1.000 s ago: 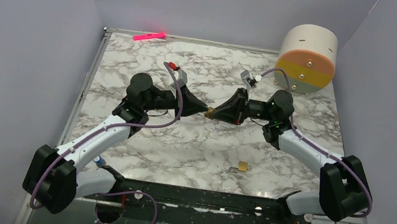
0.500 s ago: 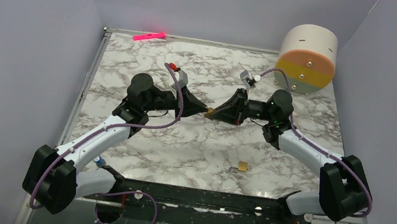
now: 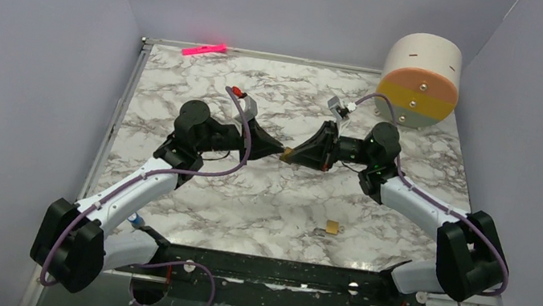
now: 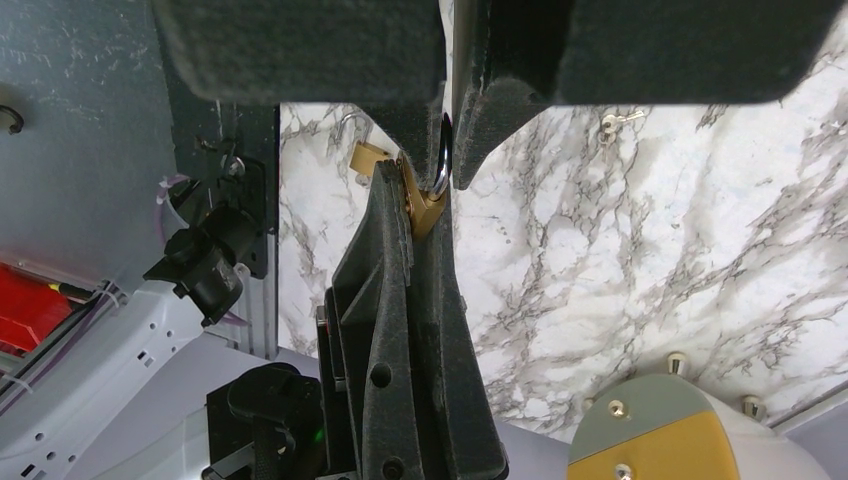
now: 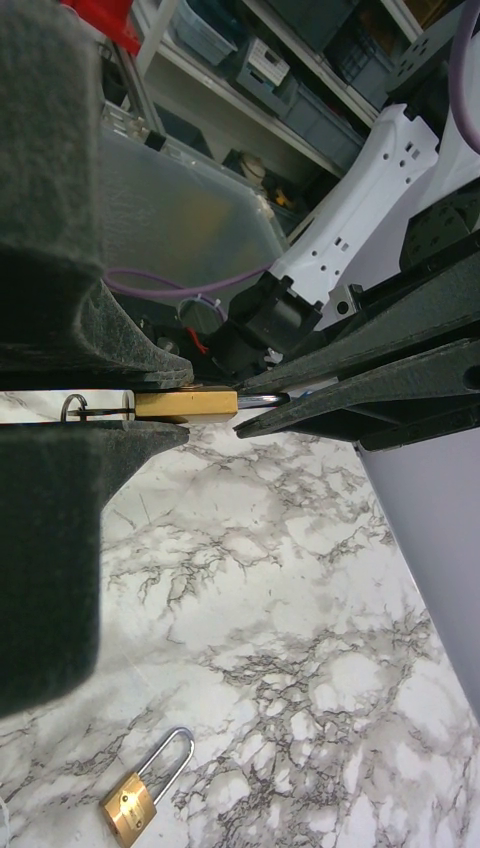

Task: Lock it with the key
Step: Lock the lock.

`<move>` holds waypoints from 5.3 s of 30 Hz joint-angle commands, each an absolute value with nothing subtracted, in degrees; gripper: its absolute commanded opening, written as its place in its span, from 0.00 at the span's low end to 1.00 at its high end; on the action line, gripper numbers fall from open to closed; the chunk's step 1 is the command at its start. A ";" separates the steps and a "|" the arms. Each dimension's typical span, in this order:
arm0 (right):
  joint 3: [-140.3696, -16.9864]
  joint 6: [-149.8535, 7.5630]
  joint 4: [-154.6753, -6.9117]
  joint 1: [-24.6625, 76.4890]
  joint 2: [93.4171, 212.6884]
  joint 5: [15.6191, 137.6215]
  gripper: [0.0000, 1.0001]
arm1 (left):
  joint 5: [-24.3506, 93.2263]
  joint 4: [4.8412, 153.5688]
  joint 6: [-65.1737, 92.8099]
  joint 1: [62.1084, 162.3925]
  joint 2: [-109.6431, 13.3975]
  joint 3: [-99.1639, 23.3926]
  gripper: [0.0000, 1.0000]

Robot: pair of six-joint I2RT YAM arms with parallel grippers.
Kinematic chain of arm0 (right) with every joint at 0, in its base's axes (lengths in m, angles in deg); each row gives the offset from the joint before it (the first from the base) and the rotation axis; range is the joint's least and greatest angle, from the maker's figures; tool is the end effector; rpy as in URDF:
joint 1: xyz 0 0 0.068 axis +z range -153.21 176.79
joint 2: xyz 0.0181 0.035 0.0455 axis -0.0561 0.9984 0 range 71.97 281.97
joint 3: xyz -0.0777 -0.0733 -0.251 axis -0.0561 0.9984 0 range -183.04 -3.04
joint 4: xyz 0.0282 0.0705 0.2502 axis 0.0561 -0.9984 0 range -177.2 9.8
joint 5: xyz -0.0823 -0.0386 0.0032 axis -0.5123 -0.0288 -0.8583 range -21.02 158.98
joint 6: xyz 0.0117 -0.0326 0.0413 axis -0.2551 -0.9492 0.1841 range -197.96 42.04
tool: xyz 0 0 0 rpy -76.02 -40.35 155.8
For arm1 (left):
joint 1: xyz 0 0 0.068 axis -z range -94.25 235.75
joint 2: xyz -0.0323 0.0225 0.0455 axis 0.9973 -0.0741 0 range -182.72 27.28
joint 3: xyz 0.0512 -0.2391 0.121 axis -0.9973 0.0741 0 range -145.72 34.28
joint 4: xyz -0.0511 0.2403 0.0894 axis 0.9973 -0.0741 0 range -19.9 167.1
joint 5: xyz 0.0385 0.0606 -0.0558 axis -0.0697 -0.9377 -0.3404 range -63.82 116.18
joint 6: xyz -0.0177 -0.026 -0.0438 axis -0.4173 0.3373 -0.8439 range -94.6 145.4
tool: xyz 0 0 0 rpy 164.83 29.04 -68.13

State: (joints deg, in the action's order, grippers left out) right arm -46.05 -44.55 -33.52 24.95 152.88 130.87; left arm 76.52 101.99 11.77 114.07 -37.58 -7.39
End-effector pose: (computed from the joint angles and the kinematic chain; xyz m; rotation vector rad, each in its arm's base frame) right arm 0.2481 0.1684 0.2848 -0.9272 1.4641 1.5794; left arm 0.2101 -0.1443 0.3140 0.9268 1.4175 -1.2309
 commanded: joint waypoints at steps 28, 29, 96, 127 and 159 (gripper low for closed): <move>-48.70 -47.72 -34.59 28.10 151.56 123.91 0.01 | 77.88 93.25 15.86 118.01 -36.35 -9.14 0.00; -48.54 -48.47 -35.48 28.09 150.98 123.79 0.01 | 77.73 91.79 16.84 117.86 -36.21 -9.86 0.00; -46.69 -55.72 -44.57 25.32 147.97 133.10 0.50 | 87.28 84.15 22.23 106.14 -30.55 -13.49 0.00; -47.76 -60.55 -47.19 25.29 147.56 121.94 0.63 | 88.05 84.66 21.66 105.79 -30.70 -12.48 0.00; -48.75 -56.08 -41.39 25.88 152.56 129.94 0.35 | 88.90 86.79 20.52 105.70 -32.62 -13.10 0.00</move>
